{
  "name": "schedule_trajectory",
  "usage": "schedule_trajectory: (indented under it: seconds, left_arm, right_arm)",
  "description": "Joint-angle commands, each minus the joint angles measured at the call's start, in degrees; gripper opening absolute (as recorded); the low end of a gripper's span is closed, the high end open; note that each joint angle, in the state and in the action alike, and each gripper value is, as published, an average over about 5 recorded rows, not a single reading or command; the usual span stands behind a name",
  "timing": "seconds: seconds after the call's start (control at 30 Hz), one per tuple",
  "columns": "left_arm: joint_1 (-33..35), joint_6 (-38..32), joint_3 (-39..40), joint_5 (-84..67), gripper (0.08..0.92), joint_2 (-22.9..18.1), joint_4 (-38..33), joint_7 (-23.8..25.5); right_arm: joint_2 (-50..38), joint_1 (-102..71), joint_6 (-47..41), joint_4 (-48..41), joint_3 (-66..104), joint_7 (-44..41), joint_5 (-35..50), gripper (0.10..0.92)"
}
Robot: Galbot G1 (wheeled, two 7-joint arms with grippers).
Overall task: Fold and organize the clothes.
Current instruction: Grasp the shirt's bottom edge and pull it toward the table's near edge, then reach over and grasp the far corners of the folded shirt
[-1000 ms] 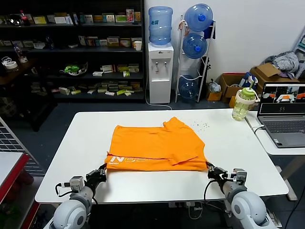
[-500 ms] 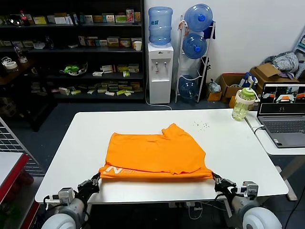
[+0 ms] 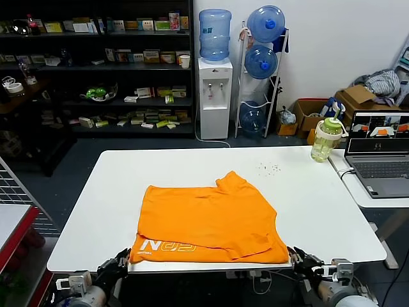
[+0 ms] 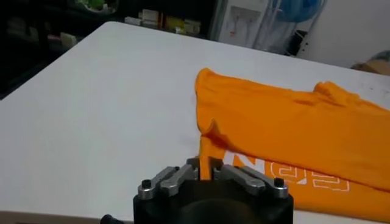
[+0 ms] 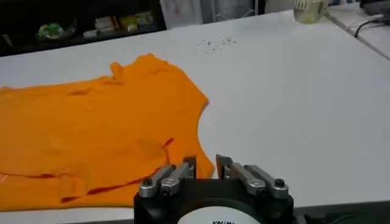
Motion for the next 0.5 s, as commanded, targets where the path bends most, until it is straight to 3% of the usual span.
schedule_trajectory:
  seconds: [0.03,0.23,0.5]
  left_arm:
    - [-0.2,1.6,-3.1,-2.5,0.293,1.4,-2.7,-1.0]
    - [-14.1,-1.1,-1.2,-2.6,0.475,1.9,3.3,3.5]
    - [-37.8,-1.6,11.9,-3.6,0.701,-0.7,20.4,4.8]
  right_arm:
    - [-2.4,1.6,1.2,1.8,1.0,-0.8,-1.6,0.415]
    - [-3.4,19.5,4.7,-5.6,-5.4,-1.2,-0.6,0.589]
    - [3.8,50.0,4.4,-27.5,-23.5,2.3,1.4,0.800]
